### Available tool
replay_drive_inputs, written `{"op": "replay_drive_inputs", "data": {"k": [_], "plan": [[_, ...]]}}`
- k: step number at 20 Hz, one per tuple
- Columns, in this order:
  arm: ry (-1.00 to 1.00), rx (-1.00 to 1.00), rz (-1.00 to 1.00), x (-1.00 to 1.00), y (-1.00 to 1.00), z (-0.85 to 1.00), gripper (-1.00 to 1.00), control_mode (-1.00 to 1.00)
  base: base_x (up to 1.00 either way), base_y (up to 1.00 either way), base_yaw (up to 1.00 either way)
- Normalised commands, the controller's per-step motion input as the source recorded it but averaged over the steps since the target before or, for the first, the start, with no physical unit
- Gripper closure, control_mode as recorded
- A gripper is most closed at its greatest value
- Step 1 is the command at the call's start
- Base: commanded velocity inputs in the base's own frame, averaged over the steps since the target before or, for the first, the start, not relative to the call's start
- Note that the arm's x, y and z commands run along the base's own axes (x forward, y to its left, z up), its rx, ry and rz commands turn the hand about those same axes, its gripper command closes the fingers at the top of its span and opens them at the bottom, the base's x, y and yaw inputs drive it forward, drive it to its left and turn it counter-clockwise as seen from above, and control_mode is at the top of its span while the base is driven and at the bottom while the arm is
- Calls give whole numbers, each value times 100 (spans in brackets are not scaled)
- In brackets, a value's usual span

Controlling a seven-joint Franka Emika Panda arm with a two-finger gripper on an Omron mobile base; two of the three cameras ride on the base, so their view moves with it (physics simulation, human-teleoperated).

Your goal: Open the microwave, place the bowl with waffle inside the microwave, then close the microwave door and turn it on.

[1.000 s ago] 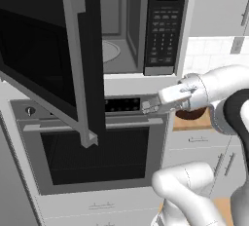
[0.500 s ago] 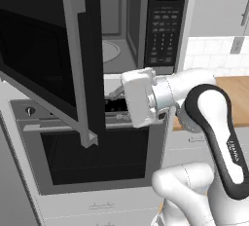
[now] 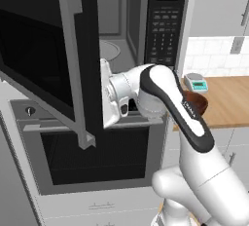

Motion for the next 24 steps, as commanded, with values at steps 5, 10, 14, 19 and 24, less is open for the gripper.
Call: {"op": "replay_drive_inputs", "data": {"k": [5,10,14,19,24], "plan": [[26,0,17,2,98,0,-100,-100,0,0,0],[18,0,14,-15,72,0,-100,-100,0,0,0],[5,1,1,-1,-61,0,-100,-100,0,0,0],[-3,0,-7,-2,-100,0,-100,-100,0,0,0],[-12,-27,-17,-16,-100,-11,-100,-100,0,0,0]]}}
